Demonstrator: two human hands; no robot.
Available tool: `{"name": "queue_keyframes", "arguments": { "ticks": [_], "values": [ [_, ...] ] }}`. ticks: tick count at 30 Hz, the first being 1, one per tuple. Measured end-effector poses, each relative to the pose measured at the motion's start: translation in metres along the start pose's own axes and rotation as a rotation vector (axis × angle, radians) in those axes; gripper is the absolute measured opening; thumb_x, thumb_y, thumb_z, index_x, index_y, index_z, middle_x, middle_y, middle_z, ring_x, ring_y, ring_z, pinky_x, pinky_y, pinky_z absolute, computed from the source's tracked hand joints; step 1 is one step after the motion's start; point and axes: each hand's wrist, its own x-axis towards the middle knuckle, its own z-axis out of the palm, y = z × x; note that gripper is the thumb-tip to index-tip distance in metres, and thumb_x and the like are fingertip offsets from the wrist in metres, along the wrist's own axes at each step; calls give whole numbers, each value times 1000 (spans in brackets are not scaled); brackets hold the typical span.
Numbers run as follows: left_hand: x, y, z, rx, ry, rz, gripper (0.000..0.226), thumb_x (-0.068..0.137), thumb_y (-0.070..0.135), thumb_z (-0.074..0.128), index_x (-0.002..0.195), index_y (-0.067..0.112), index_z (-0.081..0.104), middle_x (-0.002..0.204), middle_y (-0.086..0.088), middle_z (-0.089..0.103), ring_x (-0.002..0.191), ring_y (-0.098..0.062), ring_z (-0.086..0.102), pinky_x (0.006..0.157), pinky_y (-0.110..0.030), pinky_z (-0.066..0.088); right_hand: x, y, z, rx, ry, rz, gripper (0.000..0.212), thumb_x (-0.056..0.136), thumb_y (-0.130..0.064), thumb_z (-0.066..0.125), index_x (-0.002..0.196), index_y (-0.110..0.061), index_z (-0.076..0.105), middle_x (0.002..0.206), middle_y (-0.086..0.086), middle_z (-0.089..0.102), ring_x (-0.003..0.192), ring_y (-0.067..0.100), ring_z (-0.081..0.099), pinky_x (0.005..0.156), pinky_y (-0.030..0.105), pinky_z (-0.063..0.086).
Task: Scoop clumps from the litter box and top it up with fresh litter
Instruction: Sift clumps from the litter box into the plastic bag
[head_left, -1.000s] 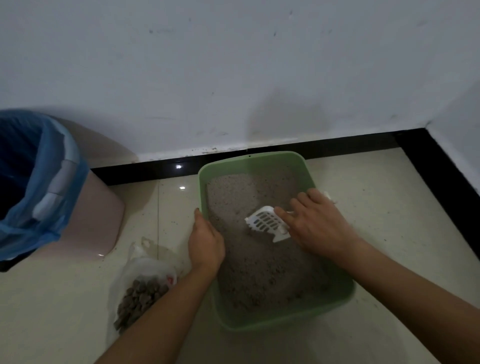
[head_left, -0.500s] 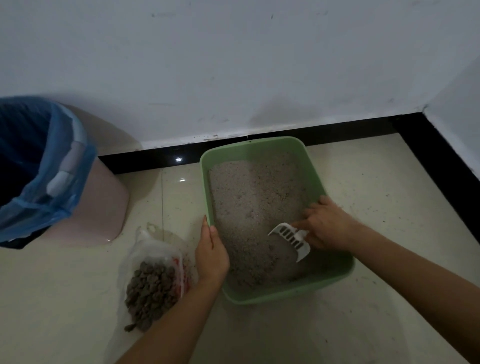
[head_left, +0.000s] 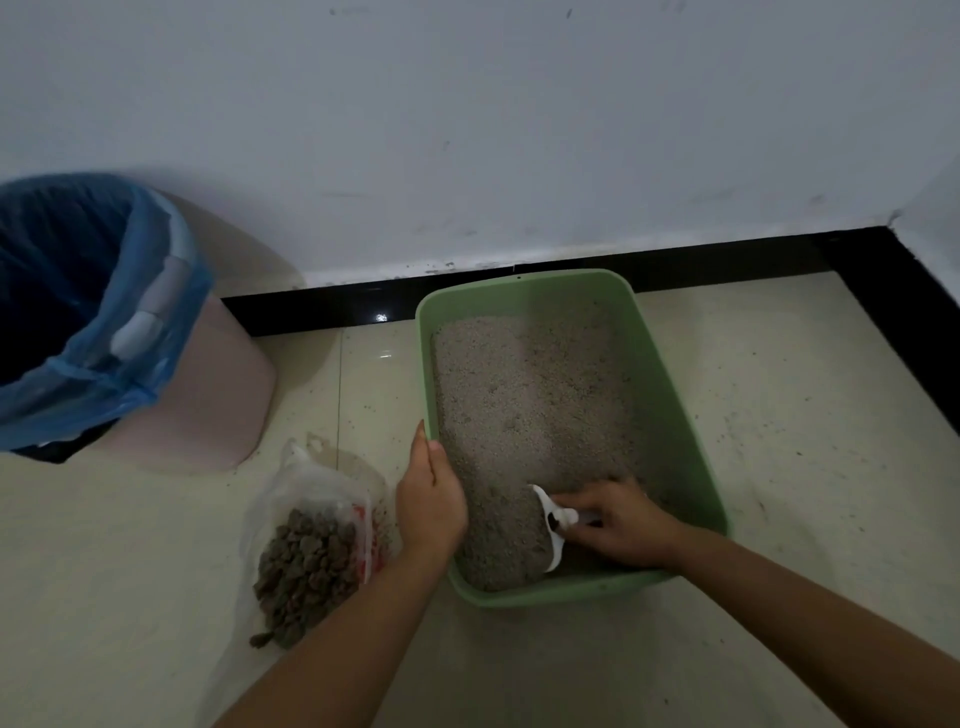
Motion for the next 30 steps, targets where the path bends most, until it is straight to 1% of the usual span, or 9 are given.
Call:
{"name": "queue_keyframes", "arguments": {
  "ticks": [2, 5, 9, 12, 16, 19, 21, 25, 30],
  "values": [
    [0, -3, 0, -36, 9, 13, 49, 106, 37, 27, 151, 19, 32, 132, -7, 56, 113, -12, 54, 105, -28, 31, -3, 4, 3, 102, 20, -10, 41, 92, -68, 42, 124, -51, 62, 84, -10, 73, 71, 3, 63, 71, 32, 48],
    [1, -12, 2, -69, 22, 39, 68, 93, 54, 15, 150, 23, 34, 148, -4, 45, 135, -24, 42, 109, -34, 28, -4, 4, 2, 130, 40, 4, 37, 87, -75, 44, 121, -64, 54, 86, -2, 74, 74, 10, 67, 76, 38, 53],
    [1, -14, 2, -145, 60, 22, 79, 83, 62, 10, 146, 26, 43, 146, -1, 49, 135, -22, 43, 113, -47, 33, -13, -2, -9, 195, 50, 60, 35, 85, -70, 55, 119, -61, 59, 94, -7, 75, 85, 15, 70, 81, 41, 55],
    [2, -13, 2, -143, 58, 3, 74, 87, 57, 11, 143, 25, 46, 144, -2, 51, 133, -23, 45, 112, -47, 34, -20, 0, -16, 291, 117, 124, 36, 87, -53, 65, 123, -49, 62, 105, -19, 73, 95, 1, 68, 93, 37, 54],
    [5, -16, 4, -139, 63, -2, 75, 86, 58, 9, 140, 25, 50, 140, -4, 55, 130, -25, 48, 109, -49, 38, -24, -6, -5, 54, 271, 152, 65, 78, -86, 34, 128, -52, 57, 89, -10, 71, 83, 9, 65, 85, 40, 51],
    [7, -17, 4, -125, 70, -13, 71, 89, 53, 10, 140, 25, 50, 141, -4, 54, 130, -26, 48, 109, -49, 37, -22, -15, 3, -99, 192, 15, 55, 86, -80, 26, 129, -59, 52, 75, -5, 60, 72, 9, 53, 70, 30, 35],
    [8, -17, 3, -98, 62, -12, 70, 89, 50, 9, 139, 24, 51, 140, -5, 54, 128, -27, 49, 108, -49, 38, -22, -14, -1, -61, 172, -11, 57, 84, -84, 23, 127, -60, 53, 75, -3, 60, 69, 7, 51, 69, 28, 31],
    [12, -21, 5, -106, 52, -10, 74, 86, 55, 7, 135, 25, 54, 135, -5, 58, 124, -29, 52, 105, -50, 41, -20, -11, -3, 34, 153, -19, 24, 83, -78, 39, 107, -81, 43, 75, 0, 66, 63, 5, 56, 61, 19, 38],
    [16, -26, 8, -101, 39, -32, 70, 88, 55, 8, 129, 27, 58, 127, -5, 63, 117, -28, 57, 101, -51, 45, -16, -9, 0, 143, 148, 36, 31, 83, -71, 50, 114, -75, 48, 85, -7, 71, 72, 5, 62, 73, 31, 52]
  ]
}}
